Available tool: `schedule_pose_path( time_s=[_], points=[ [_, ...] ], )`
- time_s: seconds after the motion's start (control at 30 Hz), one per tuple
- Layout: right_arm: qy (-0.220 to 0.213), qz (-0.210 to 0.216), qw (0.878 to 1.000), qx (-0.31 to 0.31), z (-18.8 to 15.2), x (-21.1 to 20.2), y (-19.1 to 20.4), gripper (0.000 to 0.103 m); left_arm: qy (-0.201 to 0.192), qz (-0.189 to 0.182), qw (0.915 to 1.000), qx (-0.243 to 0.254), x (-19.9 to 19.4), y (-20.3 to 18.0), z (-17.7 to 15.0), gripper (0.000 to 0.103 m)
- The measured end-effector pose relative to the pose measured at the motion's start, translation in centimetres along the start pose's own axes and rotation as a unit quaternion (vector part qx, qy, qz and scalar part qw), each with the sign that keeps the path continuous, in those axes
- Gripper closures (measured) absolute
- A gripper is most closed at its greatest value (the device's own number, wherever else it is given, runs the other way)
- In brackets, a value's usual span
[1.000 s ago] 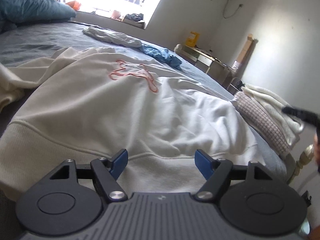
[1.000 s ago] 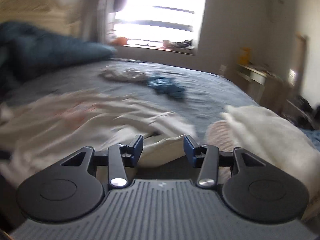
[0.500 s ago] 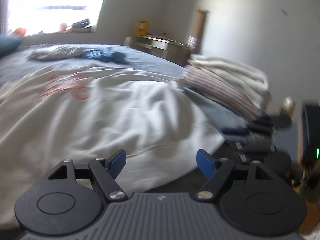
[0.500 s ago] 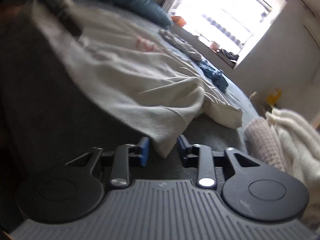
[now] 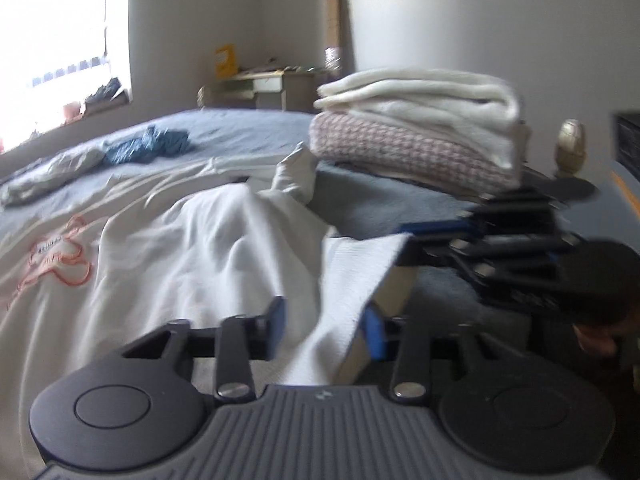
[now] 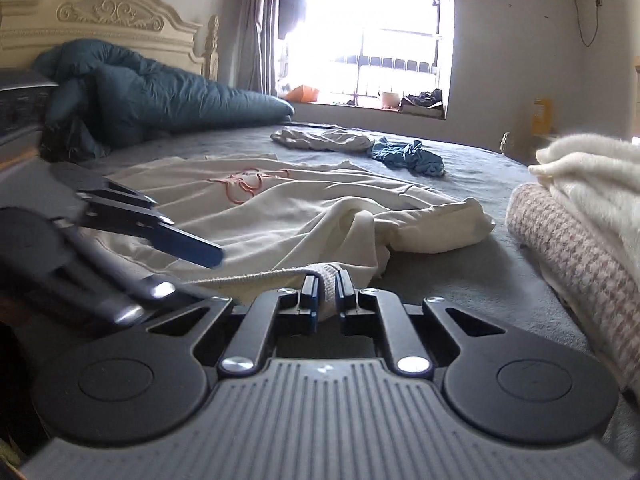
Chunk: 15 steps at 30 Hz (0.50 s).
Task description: Fold clothes
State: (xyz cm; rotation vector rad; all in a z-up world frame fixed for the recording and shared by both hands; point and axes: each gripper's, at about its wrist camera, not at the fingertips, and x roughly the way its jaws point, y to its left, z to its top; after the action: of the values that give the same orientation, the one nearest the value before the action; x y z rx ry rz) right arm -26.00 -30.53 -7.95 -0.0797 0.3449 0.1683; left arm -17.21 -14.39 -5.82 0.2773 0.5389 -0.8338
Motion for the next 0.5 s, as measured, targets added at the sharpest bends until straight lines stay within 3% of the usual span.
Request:
schedule_pose_path(
  time_s=[0.03, 0.1, 0.2, 0.37, 0.5],
  points=[
    [-0.002, -0.002, 1.0, 0.001, -0.2, 0.0, 0.0, 0.096, 0.003, 0.0, 1.0, -0.006, 0.3, 0.3, 0.1, 0.084],
    [-0.001, -0.007, 1.0, -0.003, -0.5, -0.1, 0.2, 0.095, 0.002, 0.001, 0.9997, -0.022, 0.3, 0.7, 0.2, 0.092],
    [0.006, -0.007, 1.0, 0.001, -1.1, 0.2, 0.4, 0.094, -0.005, 0.006, 0.9993, -0.037, 0.2, 1.0, 0.4, 0.098],
    [0.024, -0.007, 0.999, 0.021, -1.7, 1.2, 0.6, 0.092, -0.045, -0.001, 0.9986, -0.028, -1.6, 0.4, 0.8, 0.099],
    [0.033, -0.036, 0.999, 0.015, -1.2, 2.6, 1.2, 0.093, -0.089, -0.016, 0.9954, -0.031, -3.9, 0.4, 1.4, 0.099]
  ],
)
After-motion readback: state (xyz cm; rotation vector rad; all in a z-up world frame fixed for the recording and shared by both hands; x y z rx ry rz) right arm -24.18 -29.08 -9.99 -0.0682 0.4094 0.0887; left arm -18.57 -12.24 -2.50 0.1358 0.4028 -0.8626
